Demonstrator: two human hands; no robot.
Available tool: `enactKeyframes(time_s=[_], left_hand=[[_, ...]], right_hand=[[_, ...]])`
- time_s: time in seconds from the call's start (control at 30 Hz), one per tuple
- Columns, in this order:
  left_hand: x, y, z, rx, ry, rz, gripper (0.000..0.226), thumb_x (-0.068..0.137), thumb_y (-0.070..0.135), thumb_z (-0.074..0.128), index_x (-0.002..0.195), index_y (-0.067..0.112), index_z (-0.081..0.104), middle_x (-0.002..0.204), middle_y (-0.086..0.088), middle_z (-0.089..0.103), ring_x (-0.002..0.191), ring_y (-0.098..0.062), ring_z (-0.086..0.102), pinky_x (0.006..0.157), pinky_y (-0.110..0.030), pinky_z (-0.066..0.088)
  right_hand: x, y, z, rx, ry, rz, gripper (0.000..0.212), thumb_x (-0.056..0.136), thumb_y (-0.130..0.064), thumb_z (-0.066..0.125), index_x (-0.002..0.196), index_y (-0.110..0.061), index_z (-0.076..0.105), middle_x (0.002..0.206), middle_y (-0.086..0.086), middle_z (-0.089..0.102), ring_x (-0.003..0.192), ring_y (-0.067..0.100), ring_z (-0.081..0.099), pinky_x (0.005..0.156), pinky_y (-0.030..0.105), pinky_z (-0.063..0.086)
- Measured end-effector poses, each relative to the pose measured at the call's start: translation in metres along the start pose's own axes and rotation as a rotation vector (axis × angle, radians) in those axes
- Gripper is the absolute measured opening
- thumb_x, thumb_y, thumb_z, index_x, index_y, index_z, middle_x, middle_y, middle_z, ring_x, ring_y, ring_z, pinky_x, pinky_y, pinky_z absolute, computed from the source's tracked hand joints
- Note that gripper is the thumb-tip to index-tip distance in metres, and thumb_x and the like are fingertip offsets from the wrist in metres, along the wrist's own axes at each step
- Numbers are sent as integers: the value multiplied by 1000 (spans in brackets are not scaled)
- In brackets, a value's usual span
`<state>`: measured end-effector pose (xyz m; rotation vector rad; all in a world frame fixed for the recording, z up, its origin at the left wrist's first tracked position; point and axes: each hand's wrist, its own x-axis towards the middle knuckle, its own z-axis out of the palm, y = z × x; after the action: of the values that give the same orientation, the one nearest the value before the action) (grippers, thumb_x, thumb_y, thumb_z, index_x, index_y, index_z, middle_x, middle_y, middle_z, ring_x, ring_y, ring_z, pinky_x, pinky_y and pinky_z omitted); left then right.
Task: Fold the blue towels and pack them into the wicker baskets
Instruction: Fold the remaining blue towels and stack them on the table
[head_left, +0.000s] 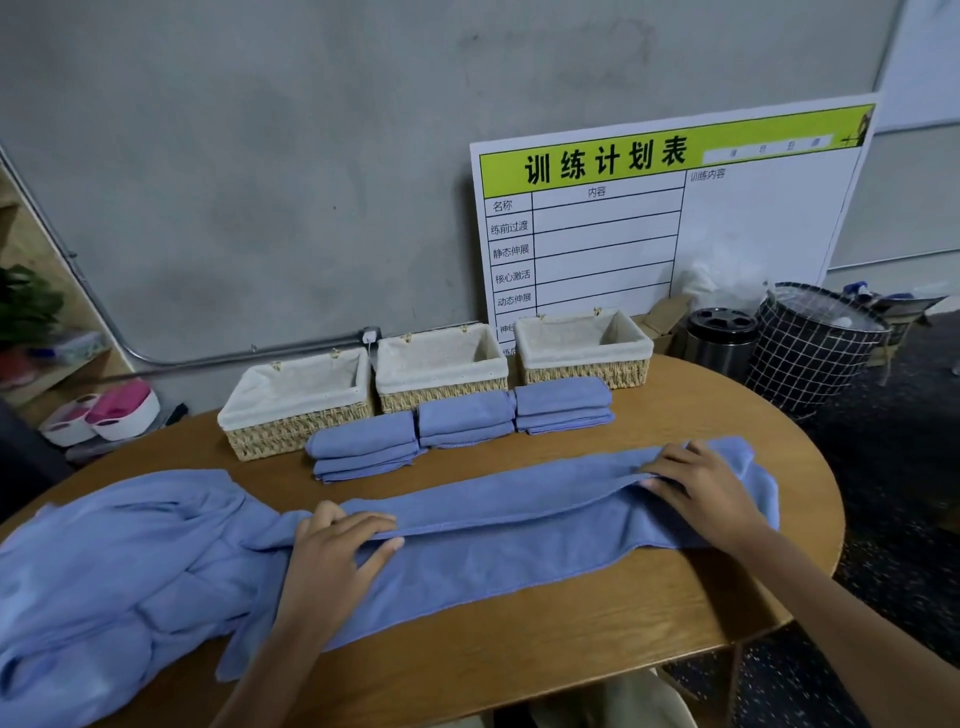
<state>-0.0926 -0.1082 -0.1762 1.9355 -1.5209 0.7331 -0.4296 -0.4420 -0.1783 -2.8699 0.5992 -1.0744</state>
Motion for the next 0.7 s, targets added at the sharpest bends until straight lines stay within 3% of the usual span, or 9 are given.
enactKeyframes(time_s=[0.1, 0.2, 0.3, 0.37, 0.47, 0.53, 0.7], left_hand=[[-10, 7, -1, -25, -7, -12, 35, 91, 57, 53, 88, 31, 76, 94, 26, 70, 73, -15, 44, 63, -40, 44], [-30, 9, 9, -15, -87, -34, 51, 95, 69, 39, 90, 34, 76, 94, 29, 69, 74, -8, 40, 65, -36, 46], [-32, 6, 13, -10, -109, -78, 56, 94, 72, 35, 93, 35, 76, 92, 30, 68, 74, -7, 38, 67, -35, 44], [-23, 3, 14, 27, -124, -86, 57, 94, 74, 31, 95, 37, 75, 90, 35, 62, 74, -7, 38, 67, -33, 39], [-7, -4, 17, 82, -115, -64, 58, 94, 73, 29, 96, 36, 75, 86, 36, 53, 75, -4, 30, 66, -31, 33], [1, -6, 17, 106, -118, -52, 53, 92, 70, 35, 97, 34, 75, 87, 30, 62, 76, -4, 27, 66, -32, 34], [-14, 0, 9, 13, -67, -33, 49, 98, 65, 35, 99, 35, 73, 106, 26, 68, 79, -9, 39, 72, -33, 35]], right_hand=[[-9, -3, -5, 28, -58, -64, 38, 99, -46, 43, 98, -24, 74, 92, -11, 63, 73, 15, 45, 68, 32, 41], [-27, 7, -1, 114, -157, -40, 45, 97, -56, 42, 110, -26, 73, 97, -12, 57, 81, 6, 48, 72, 28, 45], [-28, 13, 7, 128, -187, -10, 26, 93, -39, 64, 115, -26, 71, 103, -14, 53, 87, 8, 54, 76, 31, 48], [-19, 15, 13, 116, -194, -11, 25, 89, -25, 70, 114, -26, 70, 104, -14, 53, 87, 12, 56, 78, 35, 49], [-6, 19, 22, 72, -184, -8, 24, 90, -25, 70, 114, -28, 70, 105, -10, 57, 84, 16, 55, 76, 38, 50], [-2, 19, 26, 41, -165, 0, 23, 91, -25, 68, 114, -30, 70, 105, -9, 60, 81, 17, 53, 74, 39, 49], [-10, 15, 14, 44, -86, -36, 34, 98, -37, 45, 116, -25, 72, 102, -11, 62, 74, 16, 46, 68, 32, 43]])
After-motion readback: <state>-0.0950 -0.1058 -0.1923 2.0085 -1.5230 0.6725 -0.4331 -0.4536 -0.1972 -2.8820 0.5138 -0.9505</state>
